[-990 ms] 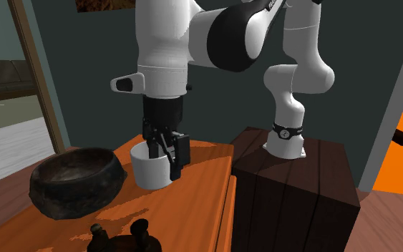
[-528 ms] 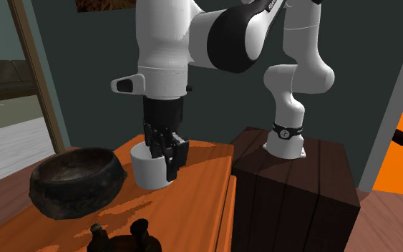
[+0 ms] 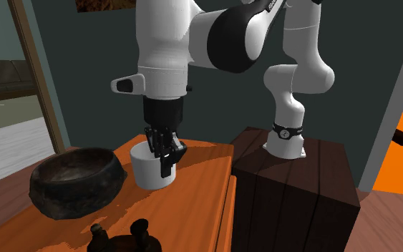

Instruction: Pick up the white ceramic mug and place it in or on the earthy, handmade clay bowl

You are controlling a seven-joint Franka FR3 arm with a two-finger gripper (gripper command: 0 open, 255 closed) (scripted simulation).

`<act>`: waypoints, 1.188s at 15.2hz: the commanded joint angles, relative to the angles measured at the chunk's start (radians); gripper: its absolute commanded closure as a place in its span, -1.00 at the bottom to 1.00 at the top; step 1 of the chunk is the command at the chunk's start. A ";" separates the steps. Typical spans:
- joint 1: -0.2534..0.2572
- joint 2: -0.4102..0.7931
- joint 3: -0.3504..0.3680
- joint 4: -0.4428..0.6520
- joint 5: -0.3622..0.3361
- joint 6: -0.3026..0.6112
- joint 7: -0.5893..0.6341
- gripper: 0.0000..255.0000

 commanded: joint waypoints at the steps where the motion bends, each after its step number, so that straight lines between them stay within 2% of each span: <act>1: 0.000 0.000 0.000 0.000 0.000 0.000 0.000 1.00; 18: 0.005 -0.096 -0.005 0.107 -0.014 -0.202 0.002 1.00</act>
